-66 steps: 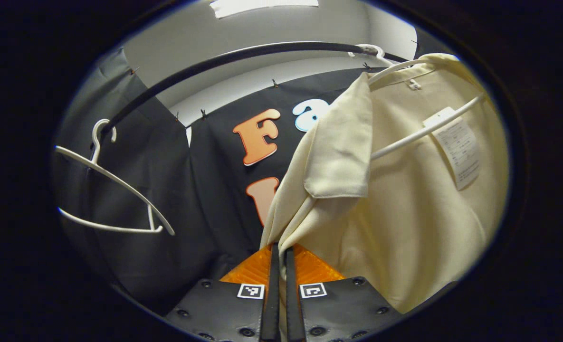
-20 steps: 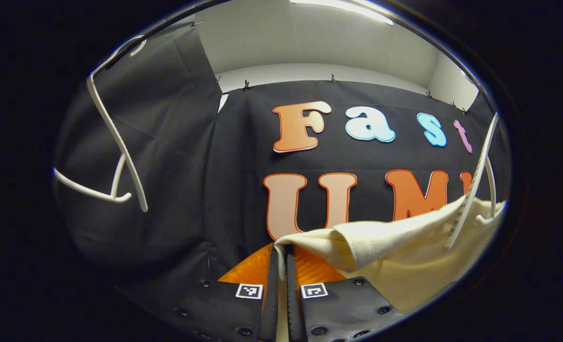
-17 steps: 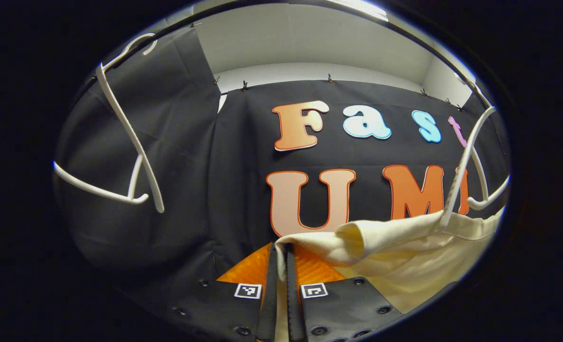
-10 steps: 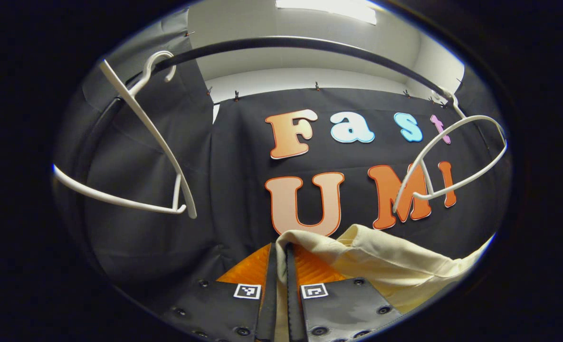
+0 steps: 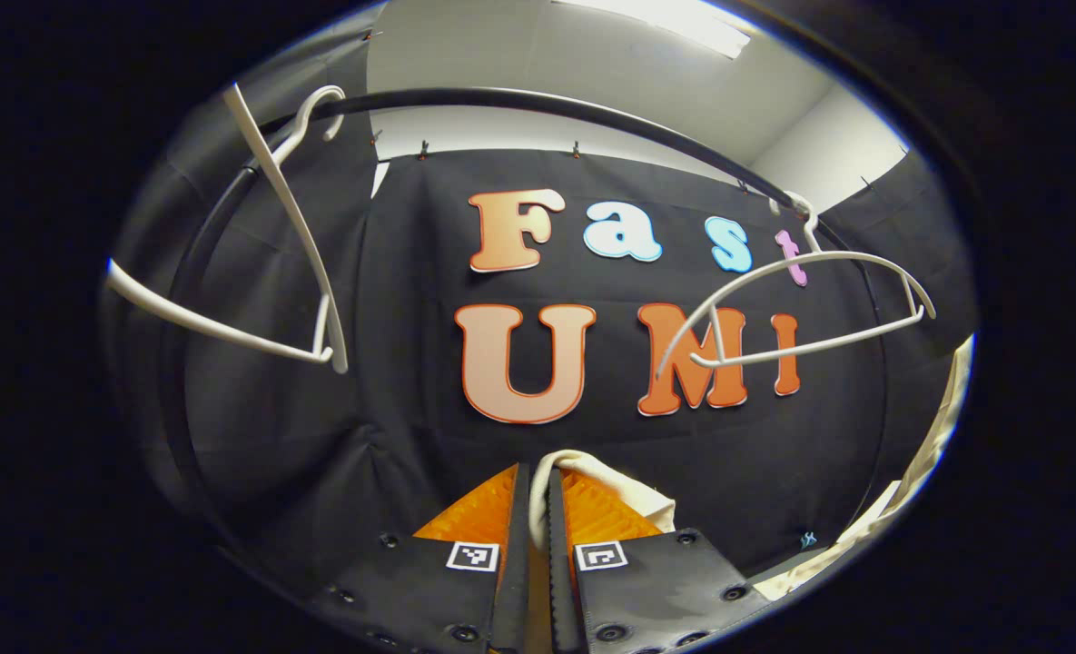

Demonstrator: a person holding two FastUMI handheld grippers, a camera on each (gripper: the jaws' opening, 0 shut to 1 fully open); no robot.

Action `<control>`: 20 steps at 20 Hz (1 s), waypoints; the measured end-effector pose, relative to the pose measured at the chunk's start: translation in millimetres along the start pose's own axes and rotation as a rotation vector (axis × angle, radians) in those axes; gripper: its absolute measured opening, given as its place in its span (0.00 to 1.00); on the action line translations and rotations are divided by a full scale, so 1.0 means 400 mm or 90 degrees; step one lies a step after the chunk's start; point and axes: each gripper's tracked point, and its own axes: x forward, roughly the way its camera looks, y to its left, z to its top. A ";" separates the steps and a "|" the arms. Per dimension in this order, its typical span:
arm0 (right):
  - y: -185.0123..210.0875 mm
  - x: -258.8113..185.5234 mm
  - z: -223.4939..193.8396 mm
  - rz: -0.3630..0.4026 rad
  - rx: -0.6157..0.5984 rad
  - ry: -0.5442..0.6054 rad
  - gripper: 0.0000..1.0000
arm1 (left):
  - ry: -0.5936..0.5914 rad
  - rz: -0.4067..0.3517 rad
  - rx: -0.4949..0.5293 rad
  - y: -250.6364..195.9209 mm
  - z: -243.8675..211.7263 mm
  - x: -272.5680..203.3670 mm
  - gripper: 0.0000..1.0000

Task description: Grasp the clothes on the hanger with both hands and then place them into the laundry hamper below.

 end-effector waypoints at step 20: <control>0.282 0.107 -0.376 0.087 -0.017 0.165 0.08 | 0.179 -0.166 -0.104 -0.270 -0.223 -0.189 0.17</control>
